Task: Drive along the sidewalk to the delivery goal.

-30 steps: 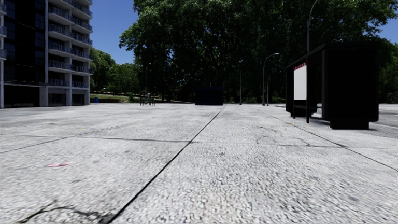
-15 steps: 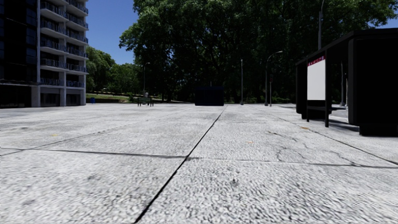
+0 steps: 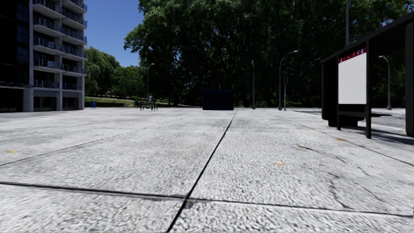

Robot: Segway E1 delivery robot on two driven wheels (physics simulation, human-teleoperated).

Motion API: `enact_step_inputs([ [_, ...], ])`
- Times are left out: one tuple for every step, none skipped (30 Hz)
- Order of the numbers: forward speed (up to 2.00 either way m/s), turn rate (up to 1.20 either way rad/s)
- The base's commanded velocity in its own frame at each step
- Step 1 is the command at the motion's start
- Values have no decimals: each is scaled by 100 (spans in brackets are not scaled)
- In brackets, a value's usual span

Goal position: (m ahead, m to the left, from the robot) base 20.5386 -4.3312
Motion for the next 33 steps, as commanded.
enact_step_inputs([
  [200, 0],
  [200, 0],
  [200, 0],
  [200, -27],
  [200, -52],
  [200, -96],
  [200, -120],
  [200, -120],
  [200, -120],
  [200, -120],
  [200, -120],
  [200, -120],
  [200, -74],
  [200, -4],
  [200, 0],
  [200, 0],
  [200, 0],
  [200, 0],
  [200, 0],
  [200, 0],
  [200, 0],
  [200, 0],
  [200, 0],
  [200, 0],
  [200, 0],
  [200, 0],
  [200, 0],
  [200, 0],
  [200, 0],
  [200, 0],
  [200, 0],
  [200, 0],
  [200, -13],
])
